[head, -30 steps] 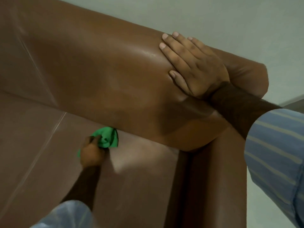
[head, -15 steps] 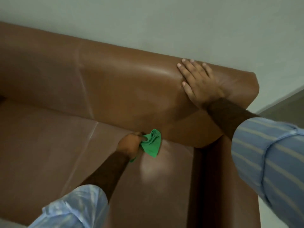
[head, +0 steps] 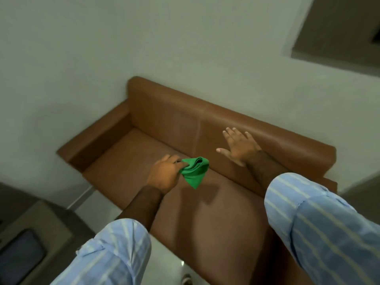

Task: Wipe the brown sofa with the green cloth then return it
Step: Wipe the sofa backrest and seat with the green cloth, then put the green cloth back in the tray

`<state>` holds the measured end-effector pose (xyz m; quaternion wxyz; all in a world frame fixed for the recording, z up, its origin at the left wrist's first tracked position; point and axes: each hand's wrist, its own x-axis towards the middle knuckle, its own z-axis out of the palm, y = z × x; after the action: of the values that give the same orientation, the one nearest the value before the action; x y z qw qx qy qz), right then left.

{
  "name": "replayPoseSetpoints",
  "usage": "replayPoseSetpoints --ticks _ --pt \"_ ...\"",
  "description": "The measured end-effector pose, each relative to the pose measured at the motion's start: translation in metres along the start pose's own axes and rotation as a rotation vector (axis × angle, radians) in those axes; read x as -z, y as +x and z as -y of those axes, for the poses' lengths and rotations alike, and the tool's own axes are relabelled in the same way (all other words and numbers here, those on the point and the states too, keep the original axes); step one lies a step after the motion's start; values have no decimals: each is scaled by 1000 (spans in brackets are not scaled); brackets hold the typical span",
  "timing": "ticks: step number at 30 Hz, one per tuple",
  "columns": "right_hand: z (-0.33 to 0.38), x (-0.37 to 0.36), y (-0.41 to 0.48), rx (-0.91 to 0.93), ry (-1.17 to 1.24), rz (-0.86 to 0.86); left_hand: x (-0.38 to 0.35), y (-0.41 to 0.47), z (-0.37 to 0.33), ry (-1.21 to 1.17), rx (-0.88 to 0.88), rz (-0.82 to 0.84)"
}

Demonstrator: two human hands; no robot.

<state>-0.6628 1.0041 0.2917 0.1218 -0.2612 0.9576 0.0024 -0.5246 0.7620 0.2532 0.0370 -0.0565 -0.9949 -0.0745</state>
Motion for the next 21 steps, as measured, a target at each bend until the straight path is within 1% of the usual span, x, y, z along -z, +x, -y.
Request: replayPoseSetpoints --ticks 5,9,12,16,21 --pt "135 56 -7 211 29 -98 96 -95 61 71 151 -78" --pt "252 78 -5 397 17 -153 141 -181 129 105 309 -119" --pt "345 78 3 500 -6 -157 159 -246 188 107 429 -136" --pt "477 58 21 619 -22 -153 170 -331 279 93 566 -129" --pt "629 6 48 699 -73 -49 151 -429 404 29 720 -72"
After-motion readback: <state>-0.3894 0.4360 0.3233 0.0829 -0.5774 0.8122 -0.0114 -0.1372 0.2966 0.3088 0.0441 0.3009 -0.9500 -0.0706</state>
